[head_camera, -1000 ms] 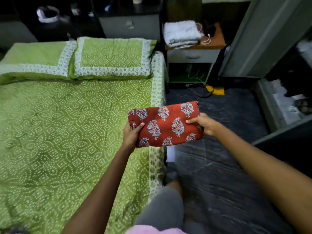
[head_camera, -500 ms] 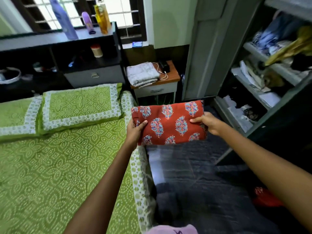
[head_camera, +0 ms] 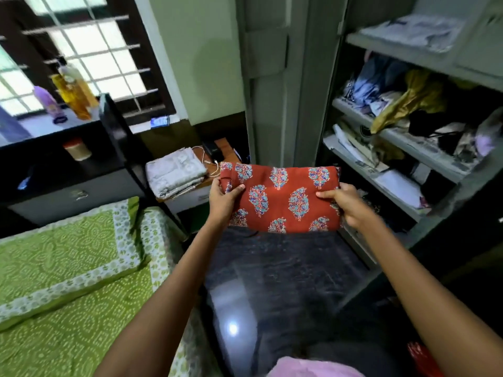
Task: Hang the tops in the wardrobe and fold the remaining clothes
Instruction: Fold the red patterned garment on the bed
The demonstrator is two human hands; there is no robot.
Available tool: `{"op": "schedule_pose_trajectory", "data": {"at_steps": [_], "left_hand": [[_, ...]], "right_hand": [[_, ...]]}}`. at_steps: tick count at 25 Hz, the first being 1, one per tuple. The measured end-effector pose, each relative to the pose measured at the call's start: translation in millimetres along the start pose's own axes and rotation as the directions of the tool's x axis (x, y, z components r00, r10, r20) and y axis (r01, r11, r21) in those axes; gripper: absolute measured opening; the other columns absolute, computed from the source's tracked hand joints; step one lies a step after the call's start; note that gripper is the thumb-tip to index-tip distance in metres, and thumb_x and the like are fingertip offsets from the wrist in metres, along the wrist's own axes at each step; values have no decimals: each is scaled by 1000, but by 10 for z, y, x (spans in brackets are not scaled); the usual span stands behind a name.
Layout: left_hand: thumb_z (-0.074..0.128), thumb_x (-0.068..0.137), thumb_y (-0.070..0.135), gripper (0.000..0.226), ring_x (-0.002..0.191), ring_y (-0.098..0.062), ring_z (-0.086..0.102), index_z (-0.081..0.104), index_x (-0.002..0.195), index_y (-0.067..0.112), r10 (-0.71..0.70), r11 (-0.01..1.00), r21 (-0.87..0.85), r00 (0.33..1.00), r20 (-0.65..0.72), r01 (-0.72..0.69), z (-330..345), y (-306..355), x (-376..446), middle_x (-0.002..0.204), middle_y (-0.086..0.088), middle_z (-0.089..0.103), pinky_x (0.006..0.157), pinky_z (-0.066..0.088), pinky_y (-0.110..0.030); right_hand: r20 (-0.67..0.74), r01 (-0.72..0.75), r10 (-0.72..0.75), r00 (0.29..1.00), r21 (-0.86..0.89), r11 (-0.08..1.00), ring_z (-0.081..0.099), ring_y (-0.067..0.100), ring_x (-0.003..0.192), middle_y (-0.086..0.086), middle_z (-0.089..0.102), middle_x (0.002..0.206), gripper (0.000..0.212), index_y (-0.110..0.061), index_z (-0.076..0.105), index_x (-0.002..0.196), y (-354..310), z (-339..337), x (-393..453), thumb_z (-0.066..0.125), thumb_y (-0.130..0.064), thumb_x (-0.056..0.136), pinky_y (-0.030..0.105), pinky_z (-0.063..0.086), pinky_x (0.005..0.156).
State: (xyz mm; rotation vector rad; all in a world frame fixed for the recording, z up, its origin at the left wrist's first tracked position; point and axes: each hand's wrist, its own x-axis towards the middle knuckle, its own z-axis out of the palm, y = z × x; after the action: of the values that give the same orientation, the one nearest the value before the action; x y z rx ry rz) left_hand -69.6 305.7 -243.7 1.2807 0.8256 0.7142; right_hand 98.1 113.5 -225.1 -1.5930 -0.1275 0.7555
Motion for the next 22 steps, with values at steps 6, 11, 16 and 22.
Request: {"op": "schedule_pose_trajectory", "data": {"at_steps": [6, 11, 16, 22], "left_hand": [[69, 82, 7, 34, 86, -17, 64, 46, 107, 11, 68, 993, 91, 992, 105, -78, 870, 454, 1185, 104, -7, 62, 69, 54, -27], [73, 79, 8, 34, 90, -22, 65, 50, 103, 9, 151, 974, 124, 952, 266, -189, 1529, 647, 2324, 105, -11, 64, 75, 56, -31], [77, 74, 11, 30, 93, -25, 66, 54, 90, 22, 172, 942, 178, 867, 467, -284, 2390, 1011, 3421, 101, -6, 67, 85, 55, -43], [74, 77, 10, 29, 92, -22, 64, 52, 94, 17, 218, 912, 158, 773, 596, -379, 3602, 1309, 4159, 97, -2, 64, 85, 54, -41]], "right_hand": [[-190, 158, -148, 971, 37, 987, 60, 13, 75, 5, 63, 98, 31, -14, 56, 106, -627, -125, 727, 65, 2, 81, 26, 48, 61], [-321, 227, -193, 927, 71, 971, 63, 15, 79, 3, 65, 95, 30, -13, 57, 108, -1060, -255, 1526, 66, -1, 82, 28, 50, 64], [-457, 277, -187, 870, 138, 951, 64, 19, 80, 3, 67, 93, 28, -14, 58, 105, -1626, -437, 2219, 65, 1, 82, 32, 52, 69], [-556, 335, -191, 809, 169, 927, 66, 23, 79, 9, 68, 94, 24, -11, 59, 102, -2169, -917, 2932, 64, 2, 83, 34, 55, 68]]}}
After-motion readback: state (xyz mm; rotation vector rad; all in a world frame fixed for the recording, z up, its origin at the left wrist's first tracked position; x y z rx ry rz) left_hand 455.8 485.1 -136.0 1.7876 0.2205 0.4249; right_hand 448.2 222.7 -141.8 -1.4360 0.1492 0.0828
